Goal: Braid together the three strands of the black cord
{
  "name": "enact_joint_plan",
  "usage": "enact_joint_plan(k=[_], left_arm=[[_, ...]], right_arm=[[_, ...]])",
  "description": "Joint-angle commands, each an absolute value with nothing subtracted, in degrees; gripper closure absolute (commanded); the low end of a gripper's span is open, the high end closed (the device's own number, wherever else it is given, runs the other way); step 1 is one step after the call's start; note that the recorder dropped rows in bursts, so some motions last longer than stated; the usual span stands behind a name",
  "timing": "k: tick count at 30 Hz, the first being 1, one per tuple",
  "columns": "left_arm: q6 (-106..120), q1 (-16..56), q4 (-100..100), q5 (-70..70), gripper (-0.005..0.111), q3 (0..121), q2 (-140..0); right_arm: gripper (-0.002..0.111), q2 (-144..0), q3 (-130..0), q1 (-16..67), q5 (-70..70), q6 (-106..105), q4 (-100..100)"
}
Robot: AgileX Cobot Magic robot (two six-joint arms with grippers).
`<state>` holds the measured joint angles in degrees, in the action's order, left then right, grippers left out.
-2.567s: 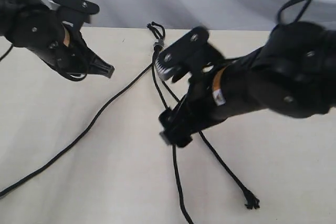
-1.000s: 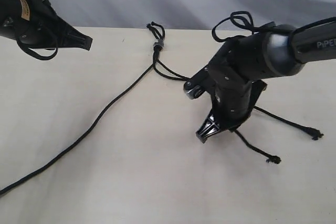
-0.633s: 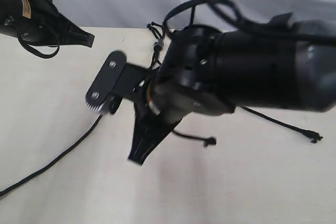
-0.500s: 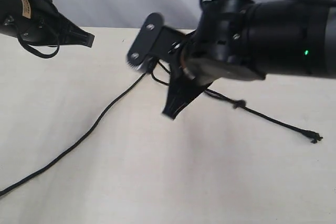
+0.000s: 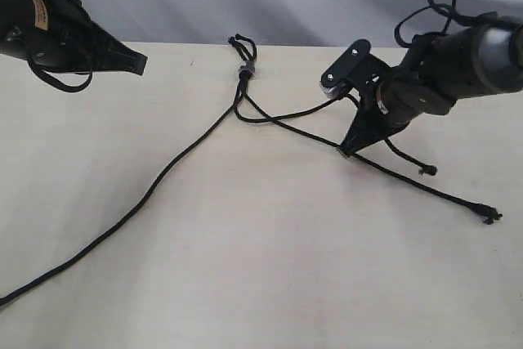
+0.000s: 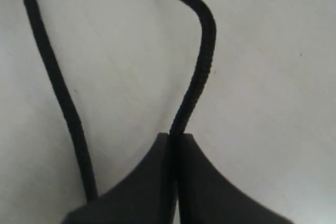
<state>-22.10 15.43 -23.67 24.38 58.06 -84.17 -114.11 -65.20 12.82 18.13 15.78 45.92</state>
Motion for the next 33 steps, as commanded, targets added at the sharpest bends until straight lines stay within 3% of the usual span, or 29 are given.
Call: enact_joint_plan(k=[1, 7, 13, 16, 20, 27, 33], left_arm=[[-22.24, 15.40, -23.78, 24.14, 0.105, 57.75, -83.70], [-22.24, 15.40, -23.73, 23.80, 0.105, 57.75, -83.70], [-22.36, 15.40, -23.62, 23.65, 0.105, 57.75, -83.70], [-22.36, 15.40, -23.62, 23.65, 0.105, 57.75, -83.70], [-22.36, 15.40, -23.62, 24.25, 0.105, 57.75, -83.70], [-22.48, 15.40, -23.62, 24.25, 0.105, 57.75, -83.70], [-22.48, 15.40, -23.62, 24.25, 0.105, 57.75, -83.70]], right_arm=[[0.106, -116.78, -65.21, 11.50, 20.16, 16.67, 43.64], [0.106, -117.42, -65.21, 16.13, 30.82, 15.92, 34.18], [0.106, -115.39, -65.21, 29.73, 45.23, -3.53, 13.60], [0.106, -113.37, -65.31, 38.17, 45.17, -18.44, 5.41], [0.106, -108.89, -65.31, 44.71, 41.66, -19.39, 10.55], [0.106, -99.61, -65.31, 40.66, 40.88, -8.81, 20.74], [0.106, -96.21, -65.20, 29.98, 38.62, 1.19, 22.52]])
